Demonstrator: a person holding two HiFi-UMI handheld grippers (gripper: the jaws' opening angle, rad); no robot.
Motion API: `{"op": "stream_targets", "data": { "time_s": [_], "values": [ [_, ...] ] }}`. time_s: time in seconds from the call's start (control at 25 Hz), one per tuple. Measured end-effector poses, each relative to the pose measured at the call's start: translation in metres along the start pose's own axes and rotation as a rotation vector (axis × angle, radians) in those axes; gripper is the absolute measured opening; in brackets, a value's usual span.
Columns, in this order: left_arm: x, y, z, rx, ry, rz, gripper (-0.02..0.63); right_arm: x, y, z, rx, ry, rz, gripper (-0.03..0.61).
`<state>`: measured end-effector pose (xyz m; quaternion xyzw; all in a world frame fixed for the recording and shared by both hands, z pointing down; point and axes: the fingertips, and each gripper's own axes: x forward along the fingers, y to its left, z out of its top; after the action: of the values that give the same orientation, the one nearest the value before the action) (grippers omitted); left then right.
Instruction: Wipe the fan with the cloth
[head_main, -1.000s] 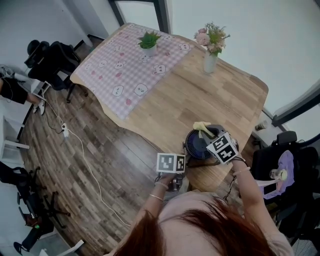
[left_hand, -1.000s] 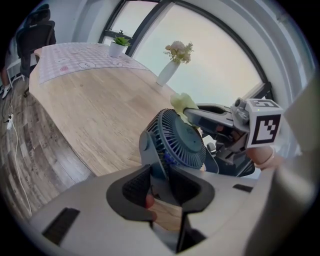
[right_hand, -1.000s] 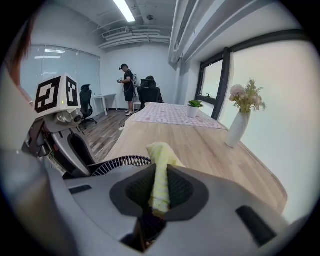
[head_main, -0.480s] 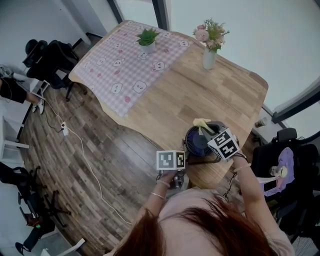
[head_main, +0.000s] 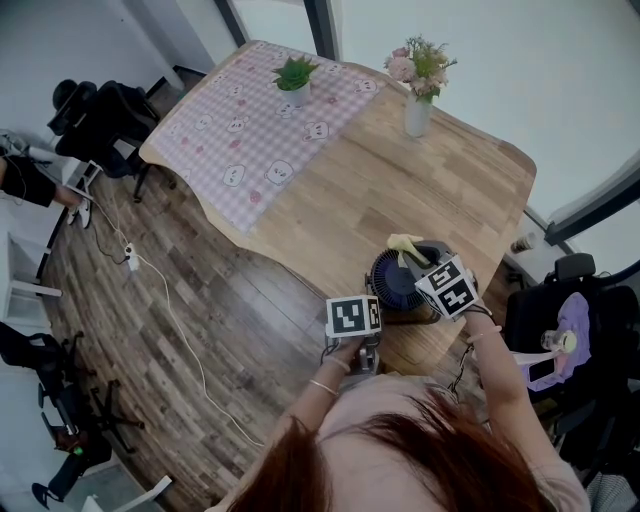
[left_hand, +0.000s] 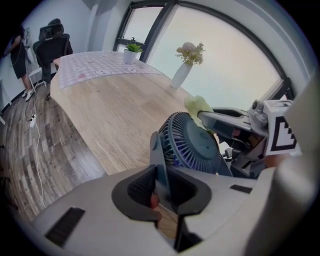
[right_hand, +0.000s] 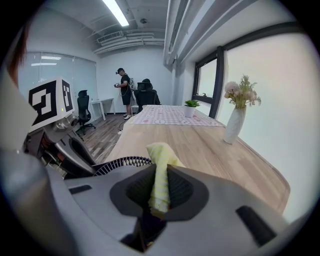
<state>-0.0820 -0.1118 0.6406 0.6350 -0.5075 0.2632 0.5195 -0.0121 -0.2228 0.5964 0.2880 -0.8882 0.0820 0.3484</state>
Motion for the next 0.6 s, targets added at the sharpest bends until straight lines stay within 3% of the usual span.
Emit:
{"op": "stream_targets", "data": {
  "time_s": [0.28, 0.6],
  "values": [
    [0.0, 0.0028, 0.0018, 0.037, -0.06, 0.11, 0.04, -0.0022, -0.0005, -0.0024, 0.003, -0.002, -0.011, 0.052],
    [0.0011, 0.0013, 0.0031, -0.003, -0.088, 0.124, 0.04, -0.0079, -0.003, -0.0049, 0.012, -0.011, -0.023, 0.052]
  ]
}}
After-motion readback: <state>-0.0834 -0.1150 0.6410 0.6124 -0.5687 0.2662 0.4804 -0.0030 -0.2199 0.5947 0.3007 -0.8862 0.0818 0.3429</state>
